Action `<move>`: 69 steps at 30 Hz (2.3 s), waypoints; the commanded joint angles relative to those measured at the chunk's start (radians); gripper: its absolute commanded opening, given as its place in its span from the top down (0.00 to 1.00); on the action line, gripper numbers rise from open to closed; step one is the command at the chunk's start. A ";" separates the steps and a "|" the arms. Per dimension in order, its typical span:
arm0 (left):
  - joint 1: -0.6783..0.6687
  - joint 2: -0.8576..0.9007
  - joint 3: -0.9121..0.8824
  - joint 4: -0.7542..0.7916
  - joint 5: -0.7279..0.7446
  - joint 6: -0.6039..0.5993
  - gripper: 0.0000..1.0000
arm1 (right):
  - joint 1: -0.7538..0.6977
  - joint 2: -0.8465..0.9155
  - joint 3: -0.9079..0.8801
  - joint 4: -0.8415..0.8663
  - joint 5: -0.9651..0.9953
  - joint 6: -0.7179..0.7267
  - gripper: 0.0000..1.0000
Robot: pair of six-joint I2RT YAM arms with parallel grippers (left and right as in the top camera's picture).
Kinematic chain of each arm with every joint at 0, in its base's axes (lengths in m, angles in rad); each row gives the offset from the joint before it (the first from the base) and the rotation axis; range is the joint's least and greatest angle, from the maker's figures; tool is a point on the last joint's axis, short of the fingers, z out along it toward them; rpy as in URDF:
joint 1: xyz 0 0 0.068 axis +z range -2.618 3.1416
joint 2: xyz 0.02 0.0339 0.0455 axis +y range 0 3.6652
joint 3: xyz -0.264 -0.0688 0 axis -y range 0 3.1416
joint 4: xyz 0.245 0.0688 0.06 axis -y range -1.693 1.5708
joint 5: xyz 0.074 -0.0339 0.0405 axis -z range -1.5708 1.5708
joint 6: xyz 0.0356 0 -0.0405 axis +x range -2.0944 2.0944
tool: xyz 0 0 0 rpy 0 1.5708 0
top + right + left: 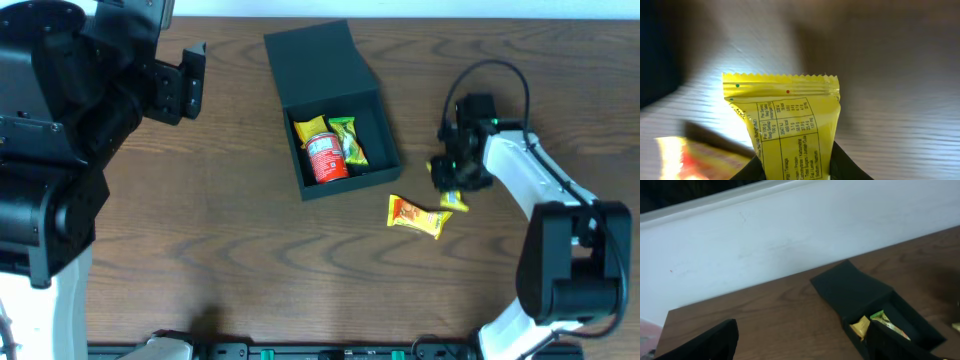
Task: Pack container
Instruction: 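Grasp the yellow packet with the right gripper and lift, then carry the yellow packet into the box and lower it beside the Pandan packet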
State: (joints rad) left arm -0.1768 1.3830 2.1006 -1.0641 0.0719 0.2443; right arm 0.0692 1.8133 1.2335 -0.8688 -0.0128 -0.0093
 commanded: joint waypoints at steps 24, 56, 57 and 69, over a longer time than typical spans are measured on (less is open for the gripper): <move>0.005 -0.003 0.004 0.007 0.000 0.018 0.16 | 0.307 0.044 0.361 0.063 0.027 -0.097 0.66; 0.005 -0.014 0.004 -0.009 0.000 0.018 0.16 | 0.328 0.236 0.404 -0.072 -0.021 -0.124 0.58; 0.004 -0.015 0.004 -0.017 0.000 0.018 0.16 | 0.329 0.250 0.404 -0.070 -0.021 -0.124 0.58; 0.005 -0.018 0.004 -0.034 0.000 0.018 0.16 | 0.329 0.326 0.404 -0.013 -0.017 -0.123 0.69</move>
State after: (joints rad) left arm -0.1768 1.3781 2.1006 -1.0969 0.0723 0.2447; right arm 0.3912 2.1368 1.6402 -0.8886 -0.0296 -0.1215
